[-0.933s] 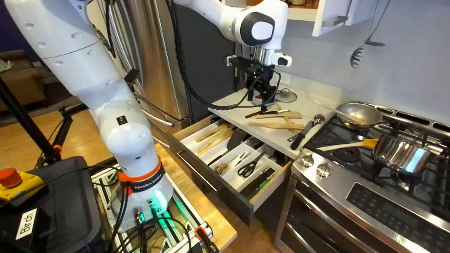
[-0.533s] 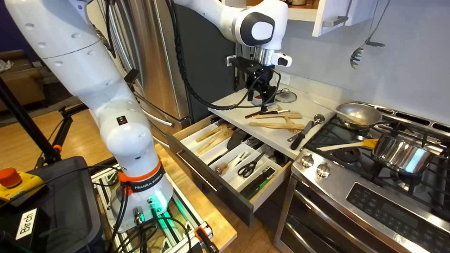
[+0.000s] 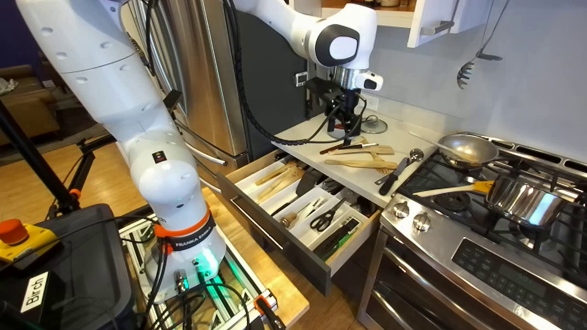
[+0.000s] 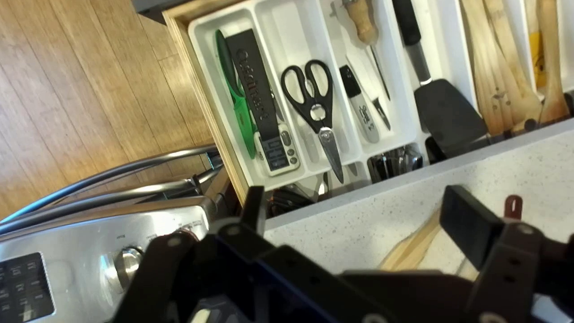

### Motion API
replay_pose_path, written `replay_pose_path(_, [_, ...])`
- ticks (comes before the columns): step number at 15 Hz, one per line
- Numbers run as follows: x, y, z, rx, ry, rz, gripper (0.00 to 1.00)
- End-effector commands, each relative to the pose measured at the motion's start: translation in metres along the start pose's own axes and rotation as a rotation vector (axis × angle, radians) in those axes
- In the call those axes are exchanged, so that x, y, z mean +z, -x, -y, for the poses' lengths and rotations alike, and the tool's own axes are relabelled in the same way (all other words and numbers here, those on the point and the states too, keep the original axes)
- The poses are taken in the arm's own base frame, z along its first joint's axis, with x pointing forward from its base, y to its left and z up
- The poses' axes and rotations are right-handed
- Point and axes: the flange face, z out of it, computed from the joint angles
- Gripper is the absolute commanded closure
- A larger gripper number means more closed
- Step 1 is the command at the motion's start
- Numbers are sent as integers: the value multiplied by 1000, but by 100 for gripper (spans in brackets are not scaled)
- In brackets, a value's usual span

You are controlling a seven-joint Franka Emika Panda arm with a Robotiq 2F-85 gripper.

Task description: Put the wooden spurtle in the drawer

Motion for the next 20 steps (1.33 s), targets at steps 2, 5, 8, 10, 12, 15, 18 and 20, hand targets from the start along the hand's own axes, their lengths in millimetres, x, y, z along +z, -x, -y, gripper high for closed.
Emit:
replay_pose_path(2, [37,-43,10,89,-46,-62,0])
replay_pose_path(5, [54,-72,14,149,-71,-93,0])
replay_pose_path(8, [65,-107,18,217,-117,-108,0])
replay_pose_path(10, [73,-128,17,248,-143,-84,0])
replay_pose_path(12, [66,-114,18,218,-125,-101,0])
replay_pose_path(15, [78,-132,20,231,-135,-85,0])
replay_pose_path(18, [87,-142,28,293,-137,-111,0])
replay_pose_path(20, [110,-158,42,413,-156,-174,0])
